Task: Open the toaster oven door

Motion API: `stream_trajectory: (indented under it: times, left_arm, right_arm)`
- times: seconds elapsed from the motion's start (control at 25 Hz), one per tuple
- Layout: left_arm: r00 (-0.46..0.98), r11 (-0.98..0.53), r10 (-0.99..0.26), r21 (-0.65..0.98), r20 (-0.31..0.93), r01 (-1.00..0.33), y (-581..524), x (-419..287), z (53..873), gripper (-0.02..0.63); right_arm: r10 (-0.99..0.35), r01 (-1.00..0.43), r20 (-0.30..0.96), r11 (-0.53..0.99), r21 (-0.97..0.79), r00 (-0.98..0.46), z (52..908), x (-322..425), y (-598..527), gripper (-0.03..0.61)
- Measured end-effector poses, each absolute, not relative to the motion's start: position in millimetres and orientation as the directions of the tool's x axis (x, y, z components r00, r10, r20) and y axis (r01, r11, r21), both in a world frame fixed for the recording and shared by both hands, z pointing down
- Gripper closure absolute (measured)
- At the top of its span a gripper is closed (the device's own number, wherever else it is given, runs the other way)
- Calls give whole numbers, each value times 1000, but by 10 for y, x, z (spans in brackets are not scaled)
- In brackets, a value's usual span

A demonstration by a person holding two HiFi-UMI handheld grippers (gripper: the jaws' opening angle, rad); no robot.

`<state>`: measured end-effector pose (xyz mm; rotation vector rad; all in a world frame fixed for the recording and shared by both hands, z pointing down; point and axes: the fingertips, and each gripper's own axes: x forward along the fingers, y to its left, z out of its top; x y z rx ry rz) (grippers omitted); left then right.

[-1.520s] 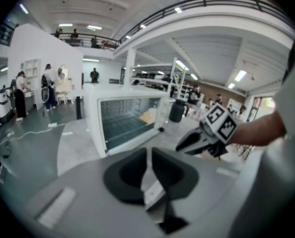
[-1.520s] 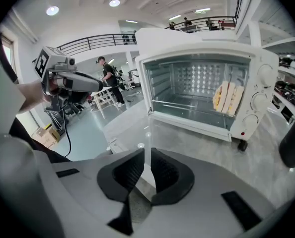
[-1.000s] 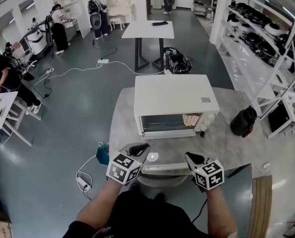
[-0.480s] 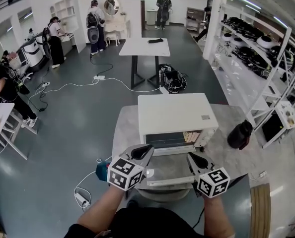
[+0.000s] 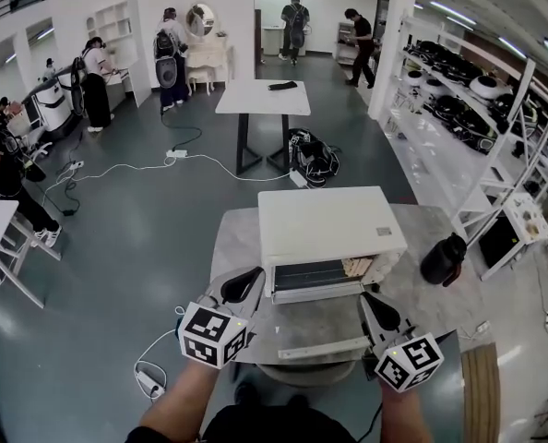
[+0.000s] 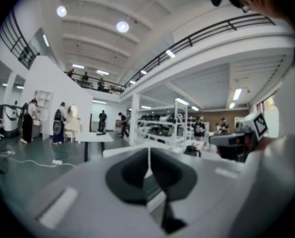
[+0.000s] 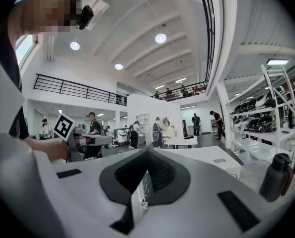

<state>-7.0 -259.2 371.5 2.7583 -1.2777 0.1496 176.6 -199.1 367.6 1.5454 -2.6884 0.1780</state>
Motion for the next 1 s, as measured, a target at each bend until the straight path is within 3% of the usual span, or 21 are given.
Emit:
stream_trajectory:
  times: [1.0]
  left_arm:
    - [608,-603,-789,83,85,-794,-2775,-366,3609,603]
  right_arm:
    - [-906,-907,39,420,-34,-421,3460,1845,-2066,588]
